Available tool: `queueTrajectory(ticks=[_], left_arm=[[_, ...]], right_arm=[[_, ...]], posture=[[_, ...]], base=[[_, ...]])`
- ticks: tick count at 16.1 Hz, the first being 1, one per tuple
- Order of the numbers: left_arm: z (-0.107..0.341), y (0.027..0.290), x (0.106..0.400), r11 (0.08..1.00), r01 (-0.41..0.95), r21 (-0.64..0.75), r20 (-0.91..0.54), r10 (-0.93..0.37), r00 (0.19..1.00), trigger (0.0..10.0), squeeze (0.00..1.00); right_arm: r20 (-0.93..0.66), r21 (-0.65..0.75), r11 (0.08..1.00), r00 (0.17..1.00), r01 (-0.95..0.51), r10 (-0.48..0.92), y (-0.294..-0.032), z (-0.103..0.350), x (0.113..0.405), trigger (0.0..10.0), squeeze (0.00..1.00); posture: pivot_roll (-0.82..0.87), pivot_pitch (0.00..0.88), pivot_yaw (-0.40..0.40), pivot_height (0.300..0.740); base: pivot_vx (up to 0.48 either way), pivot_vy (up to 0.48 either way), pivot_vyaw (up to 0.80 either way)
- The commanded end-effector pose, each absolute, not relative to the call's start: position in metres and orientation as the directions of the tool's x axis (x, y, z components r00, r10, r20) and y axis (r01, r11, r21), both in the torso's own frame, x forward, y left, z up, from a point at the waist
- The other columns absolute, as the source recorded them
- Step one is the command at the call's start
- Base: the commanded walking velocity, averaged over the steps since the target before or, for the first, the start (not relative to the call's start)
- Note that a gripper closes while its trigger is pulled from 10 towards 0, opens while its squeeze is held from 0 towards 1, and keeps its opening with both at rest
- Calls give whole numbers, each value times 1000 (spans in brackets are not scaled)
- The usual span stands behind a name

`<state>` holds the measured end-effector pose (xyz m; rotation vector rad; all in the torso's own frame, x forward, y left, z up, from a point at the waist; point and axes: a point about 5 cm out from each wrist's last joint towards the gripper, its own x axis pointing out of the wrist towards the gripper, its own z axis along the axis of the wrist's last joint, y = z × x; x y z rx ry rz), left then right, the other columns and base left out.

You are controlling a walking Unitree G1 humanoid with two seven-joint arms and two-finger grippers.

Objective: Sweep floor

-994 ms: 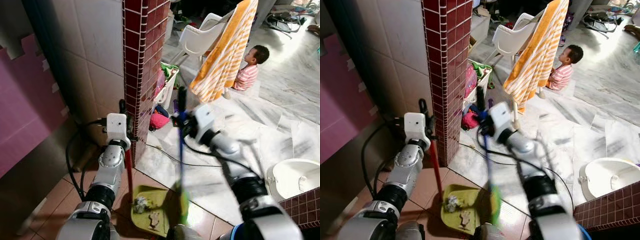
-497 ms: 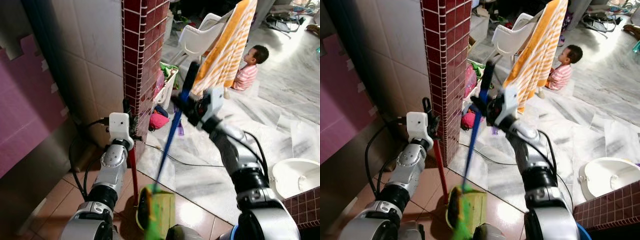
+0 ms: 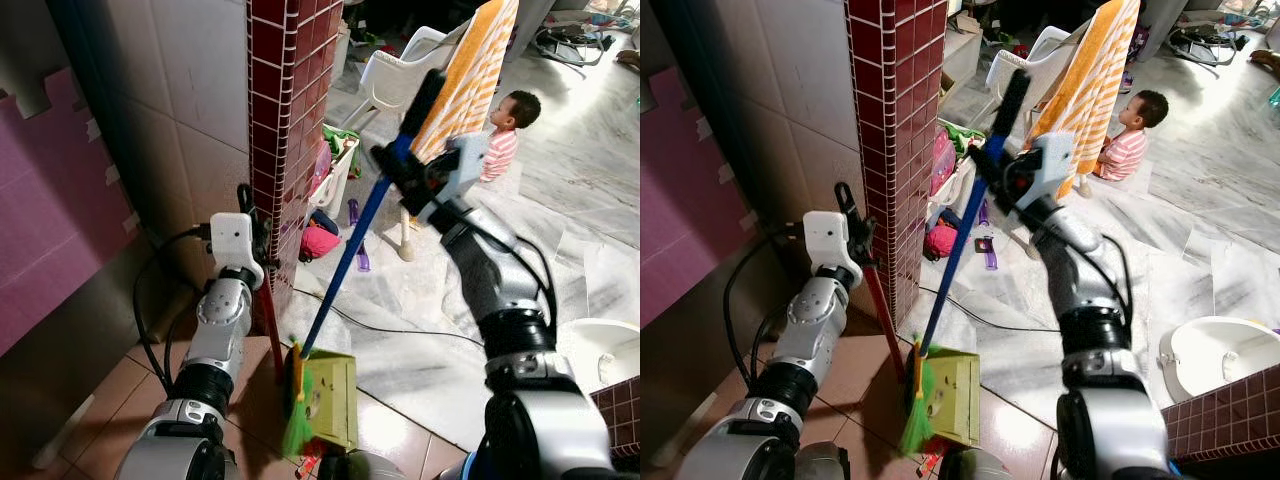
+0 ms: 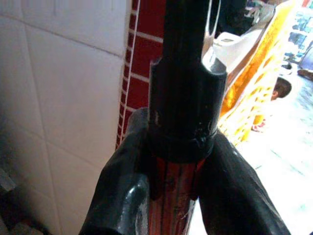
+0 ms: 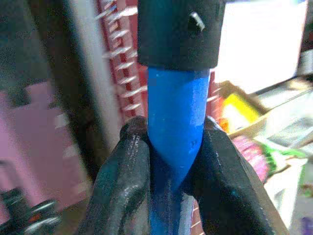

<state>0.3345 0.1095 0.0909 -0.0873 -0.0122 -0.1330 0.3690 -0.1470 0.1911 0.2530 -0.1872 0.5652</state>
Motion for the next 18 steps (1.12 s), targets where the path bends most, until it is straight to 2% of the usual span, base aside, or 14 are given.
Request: queueTrajectory(ticks=[1,2,4,6,9,11,15,17,18], left_arm=[[106,103,338,982,155,-109,76,-148,986,10000,0],[106,105,336,983,161,-90,81,-154,985,10000,0],[104,110,329,988,149,-43,86,-145,986,10000,0],[104,113,320,990,137,-35,97,-133,986,10000,0],[109,115,309,989,144,-20,114,-141,983,10000,0],[112,116,303,989,145,-28,113,-141,984,10000,0],[108,122,289,990,125,-58,73,-121,990,10000,0],[109,123,286,990,127,-59,59,-124,991,10000,0],[112,123,287,989,136,-61,58,-132,990,10000,0]], right_arm=[[348,141,849,828,-509,439,-159,218,373,10000,0],[386,180,895,867,-407,316,-173,227,378,10000,0],[334,221,955,935,-201,119,-185,224,384,10000,0],[289,82,994,956,-75,48,-182,210,381,10000,0],[267,14,997,961,-82,75,-177,190,375,10000,0],[229,-115,991,968,-75,99,-170,173,369,10000,0],[184,-77,993,977,-93,106,-159,144,354,10000,0],[170,-102,993,982,-68,84,-156,136,352,10000,0],[135,-36,998,989,-50,54,-155,131,353,10000,0]], posture=[[-62,0,-100,740],[-61,0,-99,740],[-60,0,-99,740],[-50,0,-99,740],[-24,0,-92,740],[-16,0,-88,740],[-7,0,-78,740],[-6,0,-74,740],[-6,0,-74,740]], base=[[0,0,0],[0,0,0],[0,0,0],[0,0,0],[0,0,0],[0,0,0],[0,0,0],[0,0,0],[0,0,0]])
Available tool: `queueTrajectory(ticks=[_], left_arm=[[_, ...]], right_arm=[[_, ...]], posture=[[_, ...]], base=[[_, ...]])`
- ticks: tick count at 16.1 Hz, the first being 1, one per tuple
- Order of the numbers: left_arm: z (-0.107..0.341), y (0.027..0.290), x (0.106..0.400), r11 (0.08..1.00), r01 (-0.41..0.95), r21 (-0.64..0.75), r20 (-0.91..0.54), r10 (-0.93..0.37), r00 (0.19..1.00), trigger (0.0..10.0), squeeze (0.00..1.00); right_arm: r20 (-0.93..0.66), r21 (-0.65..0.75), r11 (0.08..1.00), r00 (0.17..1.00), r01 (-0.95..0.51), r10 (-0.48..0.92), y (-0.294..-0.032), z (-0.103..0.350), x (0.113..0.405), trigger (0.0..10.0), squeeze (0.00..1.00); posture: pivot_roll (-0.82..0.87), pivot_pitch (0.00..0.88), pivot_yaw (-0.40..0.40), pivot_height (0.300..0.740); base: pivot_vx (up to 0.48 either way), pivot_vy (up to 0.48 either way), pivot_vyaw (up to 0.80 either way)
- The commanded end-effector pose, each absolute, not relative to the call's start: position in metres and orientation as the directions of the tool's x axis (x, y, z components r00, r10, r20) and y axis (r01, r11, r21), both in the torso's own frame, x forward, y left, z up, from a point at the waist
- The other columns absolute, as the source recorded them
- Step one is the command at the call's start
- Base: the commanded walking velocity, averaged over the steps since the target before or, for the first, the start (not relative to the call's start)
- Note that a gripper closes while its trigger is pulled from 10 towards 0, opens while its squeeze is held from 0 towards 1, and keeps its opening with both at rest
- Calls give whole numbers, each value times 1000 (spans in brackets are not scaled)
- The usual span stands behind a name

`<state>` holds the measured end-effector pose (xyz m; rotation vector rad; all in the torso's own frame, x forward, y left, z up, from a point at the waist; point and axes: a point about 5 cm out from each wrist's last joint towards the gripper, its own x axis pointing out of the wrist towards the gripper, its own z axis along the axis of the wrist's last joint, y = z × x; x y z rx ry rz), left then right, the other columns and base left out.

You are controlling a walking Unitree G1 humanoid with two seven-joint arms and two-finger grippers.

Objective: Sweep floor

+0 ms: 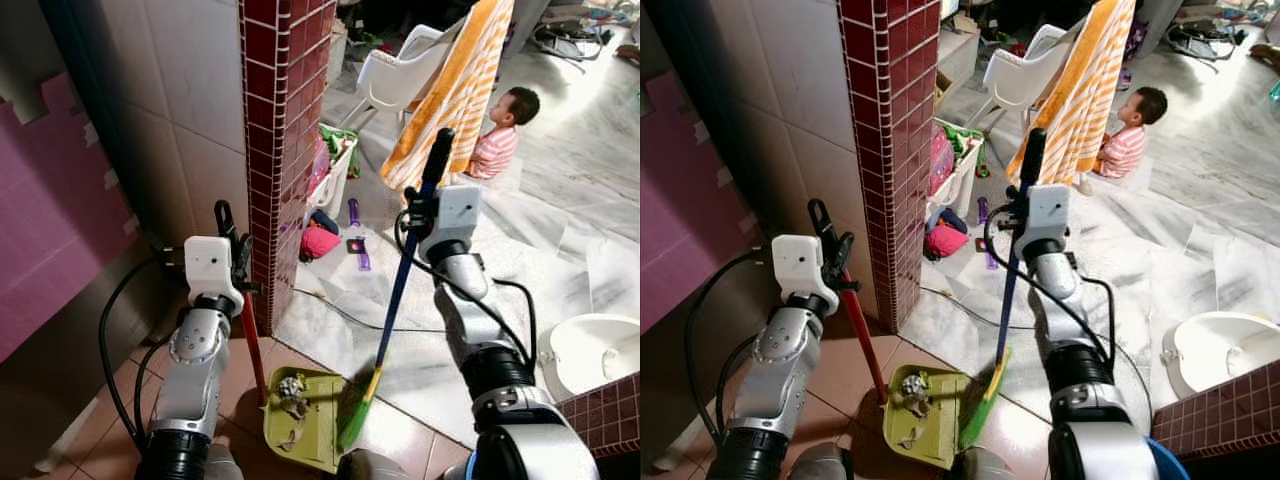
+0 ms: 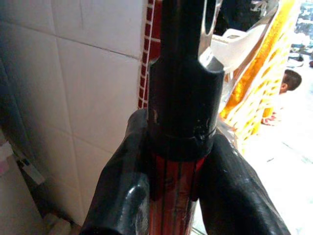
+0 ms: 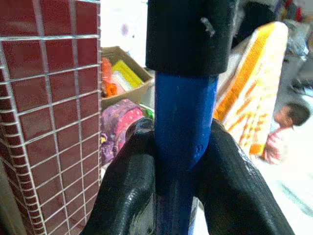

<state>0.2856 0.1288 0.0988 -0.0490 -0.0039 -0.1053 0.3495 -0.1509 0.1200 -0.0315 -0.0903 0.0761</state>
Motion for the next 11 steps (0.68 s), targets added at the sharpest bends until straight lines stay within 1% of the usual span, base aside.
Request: queueTrajectory(ticks=[1,4,6,9,10,11], left_arm=[[116,122,289,988,142,-53,65,-138,988,10000,0],[121,122,291,988,141,-58,69,-137,988,10000,0],[122,122,292,988,144,-60,63,-140,988,10000,0],[124,121,291,987,148,-66,56,-144,988,10000,0],[124,121,292,987,149,-68,56,-145,988,10000,0],[125,121,292,986,150,-70,56,-147,988,10000,0]], right_arm=[[120,-13,999,992,-48,49,-153,128,353,10000,0],[119,6,998,991,-69,68,-149,127,353,10000,0],[114,15,998,991,-66,64,-149,127,354,10000,0],[117,23,998,992,-58,55,-149,129,355,10000,0],[118,24,998,991,-59,56,-149,129,356,10000,0],[121,26,998,991,-62,58,-149,130,356,10000,0]], posture=[[-1,0,-74,740],[1,0,-74,740],[-3,17,-77,740],[-4,15,-76,740],[-5,15,-76,740],[-5,15,-76,740]], base=[[0,0,-556],[0,0,-529],[-261,0,0],[-331,0,-710],[-337,0,-400],[-337,0,0]])
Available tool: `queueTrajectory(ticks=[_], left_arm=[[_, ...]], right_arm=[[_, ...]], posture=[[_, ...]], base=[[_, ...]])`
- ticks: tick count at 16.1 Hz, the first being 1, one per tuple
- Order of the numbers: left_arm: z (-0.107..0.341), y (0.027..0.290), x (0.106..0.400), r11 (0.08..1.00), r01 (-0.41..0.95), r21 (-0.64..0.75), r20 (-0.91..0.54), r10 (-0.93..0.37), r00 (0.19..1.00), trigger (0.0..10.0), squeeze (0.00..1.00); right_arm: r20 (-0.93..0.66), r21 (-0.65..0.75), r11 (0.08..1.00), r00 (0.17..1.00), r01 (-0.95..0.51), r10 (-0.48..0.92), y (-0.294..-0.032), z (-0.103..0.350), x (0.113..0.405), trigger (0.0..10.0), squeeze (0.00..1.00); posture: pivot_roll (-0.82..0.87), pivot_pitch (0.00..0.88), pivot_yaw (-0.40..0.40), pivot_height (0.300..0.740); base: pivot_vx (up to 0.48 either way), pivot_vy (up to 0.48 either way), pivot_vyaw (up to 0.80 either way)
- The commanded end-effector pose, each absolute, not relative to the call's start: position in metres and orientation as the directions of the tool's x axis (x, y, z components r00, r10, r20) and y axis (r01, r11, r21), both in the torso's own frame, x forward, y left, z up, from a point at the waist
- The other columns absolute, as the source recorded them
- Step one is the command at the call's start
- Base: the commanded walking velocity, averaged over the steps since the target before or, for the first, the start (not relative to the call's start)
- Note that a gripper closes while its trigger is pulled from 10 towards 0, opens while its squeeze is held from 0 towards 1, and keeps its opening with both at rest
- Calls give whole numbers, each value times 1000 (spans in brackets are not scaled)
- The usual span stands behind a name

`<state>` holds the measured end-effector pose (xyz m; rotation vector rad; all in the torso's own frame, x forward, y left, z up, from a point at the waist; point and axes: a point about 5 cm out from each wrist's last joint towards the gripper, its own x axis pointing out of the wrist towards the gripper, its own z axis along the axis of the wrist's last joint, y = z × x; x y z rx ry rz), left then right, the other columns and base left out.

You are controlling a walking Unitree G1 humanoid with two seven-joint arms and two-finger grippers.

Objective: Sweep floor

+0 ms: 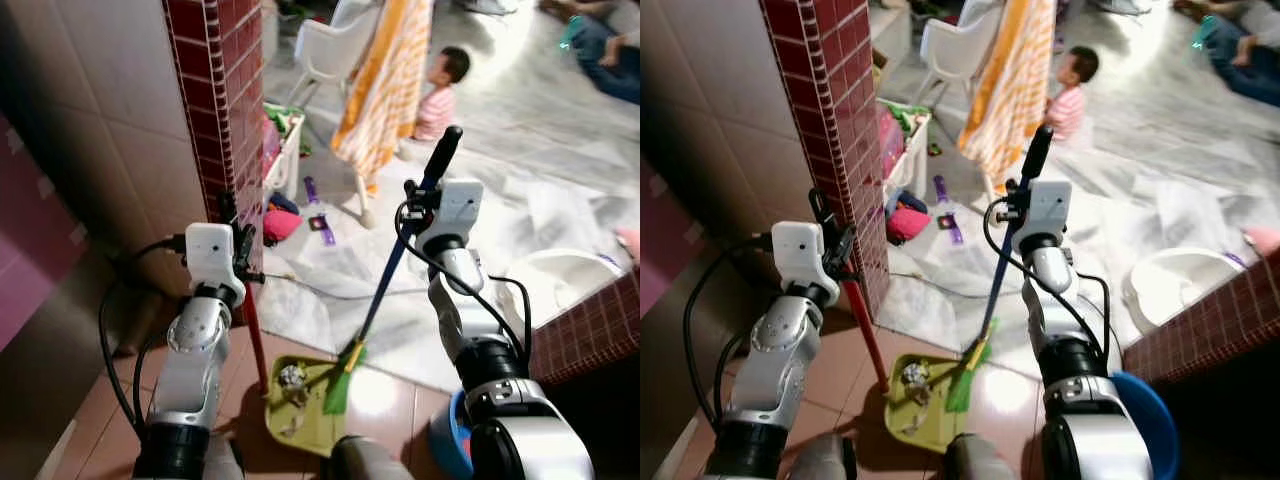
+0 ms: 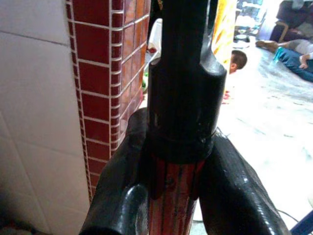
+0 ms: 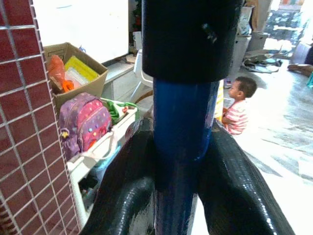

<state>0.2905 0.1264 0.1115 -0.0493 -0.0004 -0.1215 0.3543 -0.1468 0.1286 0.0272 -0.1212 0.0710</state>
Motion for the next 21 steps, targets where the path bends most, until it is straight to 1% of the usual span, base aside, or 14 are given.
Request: queueTrajectory(ticks=[1,9,15,20,21], left_arm=[[125,121,293,986,151,-71,56,-147,988,10000,0],[128,119,294,985,156,-78,57,-152,987,10000,0],[132,120,297,983,164,-81,67,-159,985,10000,0],[134,123,299,984,151,-94,72,-145,987,10000,0],[134,124,300,984,151,-100,68,-145,987,10000,0]], right_arm=[[121,27,998,991,-62,58,-149,130,357,10000,0],[116,25,998,992,-60,57,-151,131,358,10000,0],[115,23,998,992,-52,49,-154,130,358,10000,0],[111,16,999,993,-51,48,-155,130,359,10000,0],[108,15,998,993,-53,52,-155,130,360,10000,0]], posture=[[-5,12,-77,740],[-9,5,-79,740],[-12,0,-74,740],[-12,0,-79,740],[-13,0,-80,740]], base=[[-334,0,0],[-332,0,0],[-316,0,-620],[0,0,-626],[0,480,-800]])
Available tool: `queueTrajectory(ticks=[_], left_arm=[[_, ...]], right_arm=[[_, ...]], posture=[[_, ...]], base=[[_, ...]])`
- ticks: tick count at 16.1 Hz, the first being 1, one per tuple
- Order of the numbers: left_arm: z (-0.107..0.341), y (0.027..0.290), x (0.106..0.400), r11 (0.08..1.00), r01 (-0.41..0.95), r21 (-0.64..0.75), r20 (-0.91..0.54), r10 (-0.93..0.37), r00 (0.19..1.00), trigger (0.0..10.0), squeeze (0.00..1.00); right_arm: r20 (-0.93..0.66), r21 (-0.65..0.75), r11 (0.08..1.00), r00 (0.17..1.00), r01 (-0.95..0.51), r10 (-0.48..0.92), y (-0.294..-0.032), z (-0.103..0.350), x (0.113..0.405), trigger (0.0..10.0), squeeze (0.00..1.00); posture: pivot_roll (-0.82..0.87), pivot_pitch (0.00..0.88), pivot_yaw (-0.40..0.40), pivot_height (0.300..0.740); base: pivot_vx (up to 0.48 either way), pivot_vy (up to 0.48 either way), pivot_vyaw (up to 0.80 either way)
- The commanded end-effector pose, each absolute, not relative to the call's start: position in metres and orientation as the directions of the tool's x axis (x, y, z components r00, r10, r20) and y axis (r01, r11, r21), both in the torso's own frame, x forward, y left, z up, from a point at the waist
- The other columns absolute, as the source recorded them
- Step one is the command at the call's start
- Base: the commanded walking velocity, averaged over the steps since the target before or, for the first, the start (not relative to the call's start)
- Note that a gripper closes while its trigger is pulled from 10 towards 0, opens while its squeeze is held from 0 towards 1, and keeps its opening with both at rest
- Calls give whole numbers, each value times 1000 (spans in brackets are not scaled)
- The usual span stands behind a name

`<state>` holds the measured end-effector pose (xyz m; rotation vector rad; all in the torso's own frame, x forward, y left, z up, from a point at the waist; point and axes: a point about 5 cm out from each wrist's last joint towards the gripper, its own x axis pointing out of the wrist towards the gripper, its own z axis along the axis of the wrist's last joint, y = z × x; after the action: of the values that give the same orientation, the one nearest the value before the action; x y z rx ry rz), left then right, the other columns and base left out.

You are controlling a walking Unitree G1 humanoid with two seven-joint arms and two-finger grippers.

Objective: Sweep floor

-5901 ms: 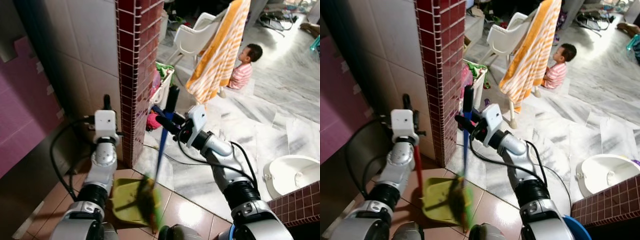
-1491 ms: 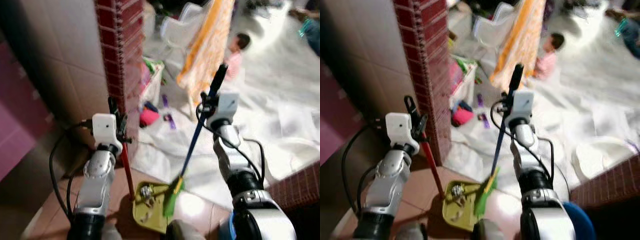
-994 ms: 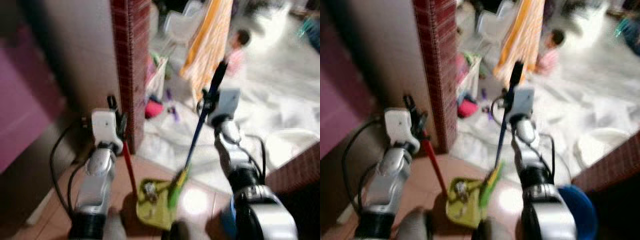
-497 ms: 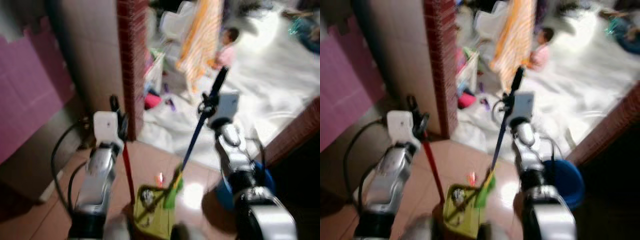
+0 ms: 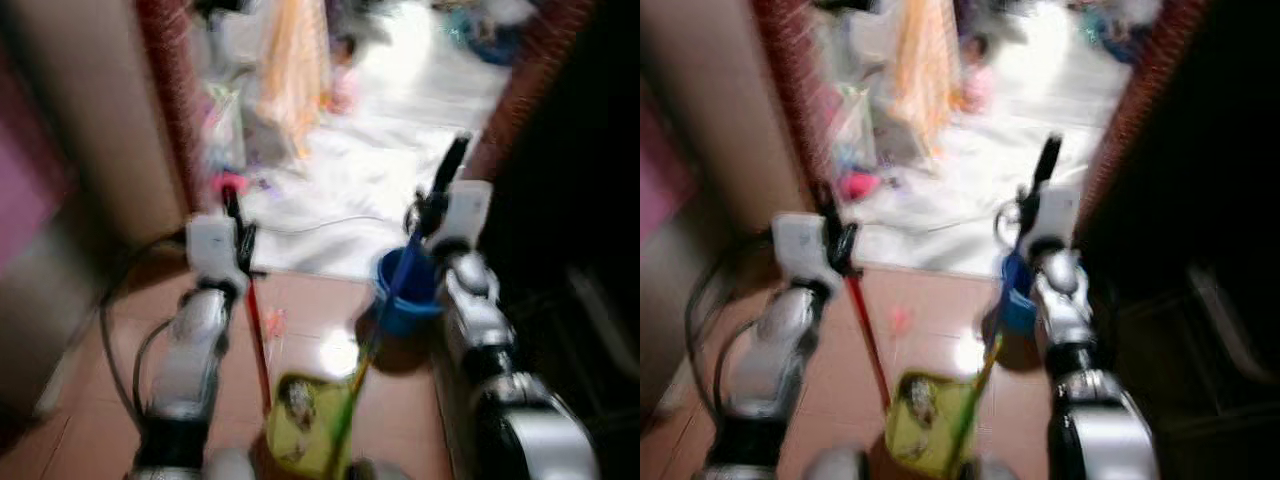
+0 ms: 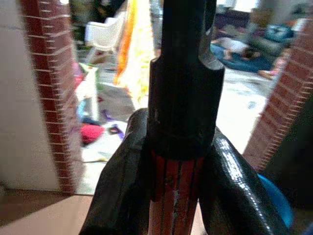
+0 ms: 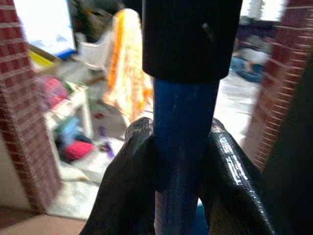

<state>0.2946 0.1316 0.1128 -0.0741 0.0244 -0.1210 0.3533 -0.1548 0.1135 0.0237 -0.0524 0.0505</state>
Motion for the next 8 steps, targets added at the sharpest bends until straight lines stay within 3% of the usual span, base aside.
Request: queueTrajectory(ticks=[1,7,8], left_arm=[[134,124,301,983,151,-101,67,-145,987,10000,0],[135,126,302,982,154,-112,62,-148,987,10000,0],[135,126,303,981,156,-114,62,-149,987,10000,0]], right_arm=[[107,14,998,993,-54,53,-155,130,360,10000,0],[100,2,999,994,-52,52,-159,127,358,10000,0],[101,0,999,994,-51,50,-160,127,358,10000,0]], posture=[[-13,0,-80,740],[-19,0,-82,740],[-21,0,-82,740]], base=[[0,480,-800],[0,480,-788],[0,480,0]])
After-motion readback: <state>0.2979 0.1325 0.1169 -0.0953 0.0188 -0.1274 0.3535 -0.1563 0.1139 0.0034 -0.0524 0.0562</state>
